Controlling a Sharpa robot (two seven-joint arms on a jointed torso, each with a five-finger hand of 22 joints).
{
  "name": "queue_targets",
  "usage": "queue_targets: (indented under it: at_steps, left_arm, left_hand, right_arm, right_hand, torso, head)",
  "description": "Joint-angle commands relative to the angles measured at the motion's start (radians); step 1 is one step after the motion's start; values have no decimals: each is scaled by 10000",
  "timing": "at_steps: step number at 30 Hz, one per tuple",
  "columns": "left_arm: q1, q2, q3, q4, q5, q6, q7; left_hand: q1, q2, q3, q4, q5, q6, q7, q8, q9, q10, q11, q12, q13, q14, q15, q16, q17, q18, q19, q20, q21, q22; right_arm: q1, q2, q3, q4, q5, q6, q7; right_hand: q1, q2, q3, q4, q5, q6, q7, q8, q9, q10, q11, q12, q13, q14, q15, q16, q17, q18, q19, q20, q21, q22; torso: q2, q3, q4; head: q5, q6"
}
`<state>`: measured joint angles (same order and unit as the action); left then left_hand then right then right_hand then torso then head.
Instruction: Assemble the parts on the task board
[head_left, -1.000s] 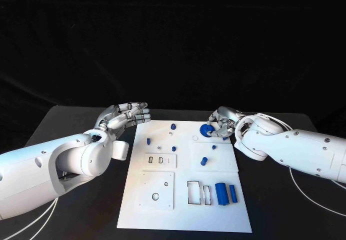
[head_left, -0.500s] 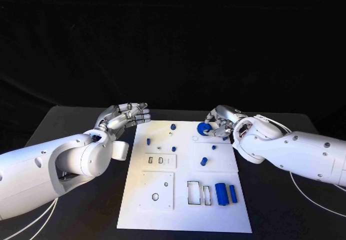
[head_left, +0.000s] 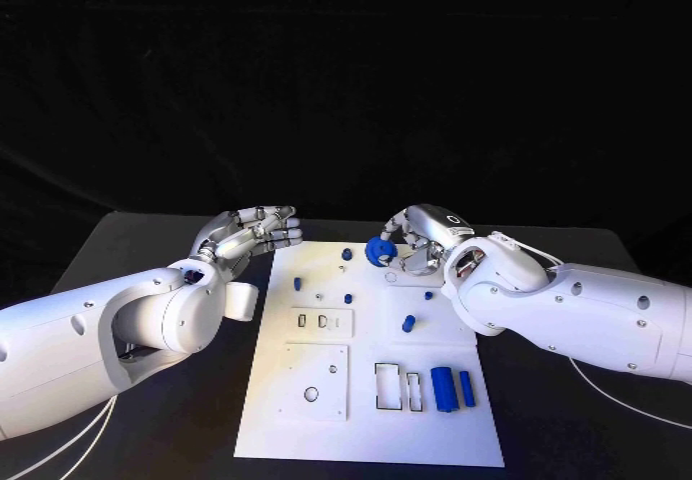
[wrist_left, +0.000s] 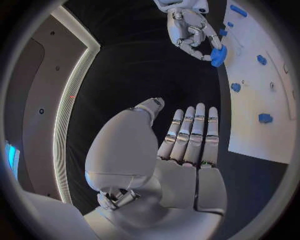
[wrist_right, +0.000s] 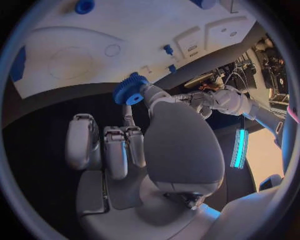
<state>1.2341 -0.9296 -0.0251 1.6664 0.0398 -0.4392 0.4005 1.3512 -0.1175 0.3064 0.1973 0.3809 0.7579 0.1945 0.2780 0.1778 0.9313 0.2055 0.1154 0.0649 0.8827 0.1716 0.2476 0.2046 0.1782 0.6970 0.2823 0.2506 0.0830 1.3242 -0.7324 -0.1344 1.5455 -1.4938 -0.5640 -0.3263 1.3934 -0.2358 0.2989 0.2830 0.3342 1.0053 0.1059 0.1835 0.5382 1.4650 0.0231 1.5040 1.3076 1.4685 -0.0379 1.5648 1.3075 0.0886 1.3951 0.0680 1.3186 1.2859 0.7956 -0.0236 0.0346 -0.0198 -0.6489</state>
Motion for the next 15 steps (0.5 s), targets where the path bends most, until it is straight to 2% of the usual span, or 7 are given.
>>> queue_targets:
  at_steps: [1, 5, 11, 15]
  left_arm:
    - [9, 26, 7, 8, 16, 170, 59]
    - [9, 31, 7, 8, 16, 161, 64]
    - [9, 43, 7, 11, 16, 154, 67]
    - [10, 71, 8, 6, 15, 161, 67]
  left_hand:
    - [-96, -8, 79, 1, 66, -73, 467, -69, -1, -42, 25, -57, 10, -46, 6, -53, 14, 18, -52, -12, -64, -9]
    - [-107, -8, 89, -3, 67, -75, 466, -70, 1, -43, 26, -66, 10, -49, 8, -57, 19, 18, -53, -11, -65, -13]
    - [-111, -9, 92, -4, 66, -76, 466, -70, 1, -42, 26, -69, 10, -51, 8, -59, 20, 18, -54, -10, -66, -15]
    - [-111, -9, 92, -4, 66, -76, 466, -70, 1, -42, 26, -69, 10, -51, 8, -59, 20, 18, -54, -10, -66, -15]
  right_arm:
    - [-1, 229, -4, -117, -748, -108, -67]
    - [-15, 602, -22, -366, -920, -15, -70]
    - [-87, 1240, -61, -859, -1027, 237, -30]
    - [-158, 1537, -72, -1112, -1044, 424, 14]
  right_hand:
    - [-4, -9, 58, 1, 17, 167, -104, 46, 117, 589, -53, 60, 1916, 1023, -78, 60, 2633, -123, 70, -29, 42, 17]
    - [21, 2, 91, -12, 10, 162, -106, 39, 118, 589, -56, 59, 1915, 1023, -83, 60, 2633, -124, 72, -36, 42, 20]
    - [38, 8, 118, -20, 9, 155, -105, 31, 118, 590, -56, 59, 1917, 1023, -86, 60, 2633, -121, 64, -40, 29, 8]
    - [39, -1, 131, -22, 2, 134, -97, 17, 114, 583, -51, 50, 1906, 1023, -88, 60, 2633, -116, 54, -44, 12, -9]
  torso:
    - [8, -5, 8]
    - [13, -19, 26]
    - [33, 1, 17]
    - [33, -7, 49]
  head:
    - [23, -9]
    - [11, -1]
    - [6, 1]
    - [-9, -21]
